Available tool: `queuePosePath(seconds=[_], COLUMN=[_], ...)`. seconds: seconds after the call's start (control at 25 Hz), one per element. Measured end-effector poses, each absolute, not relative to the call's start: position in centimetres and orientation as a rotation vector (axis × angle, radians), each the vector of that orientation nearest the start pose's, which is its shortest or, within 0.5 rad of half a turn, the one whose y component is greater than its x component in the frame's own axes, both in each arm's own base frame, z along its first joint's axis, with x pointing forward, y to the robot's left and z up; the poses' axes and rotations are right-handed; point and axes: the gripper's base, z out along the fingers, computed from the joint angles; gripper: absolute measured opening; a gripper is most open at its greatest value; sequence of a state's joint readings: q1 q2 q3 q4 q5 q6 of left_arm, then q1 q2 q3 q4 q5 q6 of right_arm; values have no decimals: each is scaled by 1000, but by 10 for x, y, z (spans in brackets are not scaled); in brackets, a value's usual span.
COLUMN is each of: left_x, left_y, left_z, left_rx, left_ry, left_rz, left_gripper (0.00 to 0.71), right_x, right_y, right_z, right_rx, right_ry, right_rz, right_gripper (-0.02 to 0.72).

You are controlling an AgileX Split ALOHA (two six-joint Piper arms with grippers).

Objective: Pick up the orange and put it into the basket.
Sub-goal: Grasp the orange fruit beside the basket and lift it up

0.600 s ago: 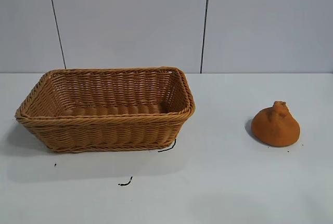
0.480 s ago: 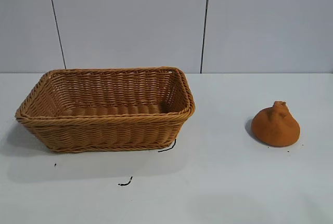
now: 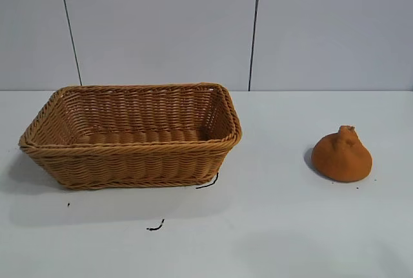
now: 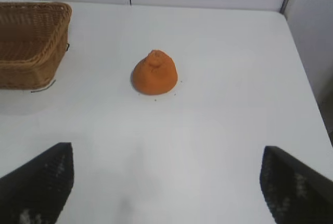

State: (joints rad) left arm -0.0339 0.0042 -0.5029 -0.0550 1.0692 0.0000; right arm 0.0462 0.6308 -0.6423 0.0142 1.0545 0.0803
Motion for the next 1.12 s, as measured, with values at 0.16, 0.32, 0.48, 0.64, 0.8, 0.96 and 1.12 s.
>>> queuePosePath(seconds=[0.16, 0.32, 0.48, 0.64, 0.8, 0.96, 1.12], left_x=[-5, -5, -5, -5, -5, -5, -5], left_y=[-4, -4, -4, -4, -4, -4, -4], left_z=[277, 277, 277, 277, 277, 277, 277], left_rx=[38, 38, 38, 38, 38, 38, 38], left_ry=[2054, 2054, 2054, 2054, 2054, 2054, 2054], left_rz=[-87, -87, -87, -87, -87, -87, -87], left_gripper=[639, 639, 639, 639, 639, 639, 639], right_x=[153, 215, 278, 333, 376, 396, 404], right_y=[8, 11, 14, 17, 23, 26, 26], right_z=[294, 293, 288, 284, 268, 239, 205], right_rx=[51, 52, 45, 37, 28, 22, 3], right_ry=[2656, 2707, 2748, 2748, 2769, 2840, 2930], right_rz=[60, 56, 51, 65, 126, 142, 138], right_gripper=[695, 695, 695, 695, 695, 695, 695])
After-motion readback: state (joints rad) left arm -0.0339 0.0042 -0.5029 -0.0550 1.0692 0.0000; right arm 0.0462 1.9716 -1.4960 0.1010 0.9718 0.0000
